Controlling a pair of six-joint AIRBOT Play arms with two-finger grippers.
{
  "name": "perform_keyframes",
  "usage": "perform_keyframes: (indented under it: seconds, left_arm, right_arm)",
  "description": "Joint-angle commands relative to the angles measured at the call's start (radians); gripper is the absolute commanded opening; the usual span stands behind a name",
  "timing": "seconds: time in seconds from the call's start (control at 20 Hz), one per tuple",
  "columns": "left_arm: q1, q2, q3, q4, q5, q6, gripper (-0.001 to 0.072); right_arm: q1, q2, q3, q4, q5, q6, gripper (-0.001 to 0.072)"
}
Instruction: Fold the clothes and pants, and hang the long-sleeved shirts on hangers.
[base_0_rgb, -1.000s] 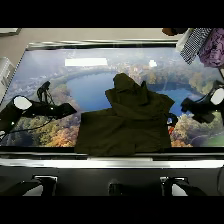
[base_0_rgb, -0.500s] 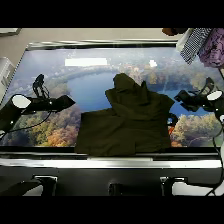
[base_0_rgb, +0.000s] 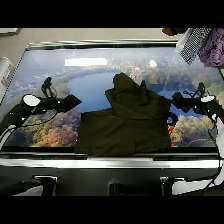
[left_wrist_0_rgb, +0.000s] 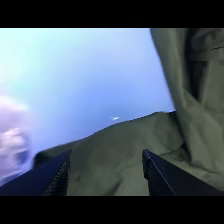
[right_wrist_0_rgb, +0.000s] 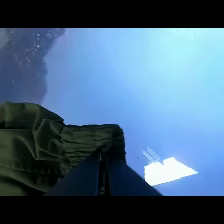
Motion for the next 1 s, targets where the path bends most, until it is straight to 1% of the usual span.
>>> perform_keyframes:
  seconds: [0.0,0.1,0.35,0.5,0.65,0.8,0.95]
  left_arm:
    - [-0.039,-0.103,0.042,-0.182,0.077,0.11,0.0544]
    - [-0.074,-0.195,0.113,-0.234,0.108,0.147,0.0544]
    - [-0.155,-0.473,0.406,-0.245,0.117,0.147,0.0544]
    - [-0.181,-0.602,0.576,-0.245,0.116,0.099,0.0543]
    - [-0.187,-0.683,0.675,-0.245,0.104,0.042,0.0542]
    - [-0.19,-0.735,0.729,-0.245,0.04,0.023,0.0532]
    - [-0.183,-0.753,0.735,-0.233,-0.021,0.023,0.0521]
  right_arm:
    - [-0.001,0.027,0.001,0.022,-0.002,0.013,0.003]
    - [-0.001,0.043,0.001,0.022,0.037,0.018,0.003]
    - [0.0,0.046,0.001,0.022,0.18,0.033,0.003]
    - [0.0,0.046,0.001,0.023,0.204,0.045,0.003]
    - [0.0,0.046,0.001,0.023,0.206,0.064,0.003]
    - [0.0,0.046,0.001,0.023,0.203,0.093,0.003]
    - [0.0,0.047,0.001,0.023,0.205,0.093,0.003]
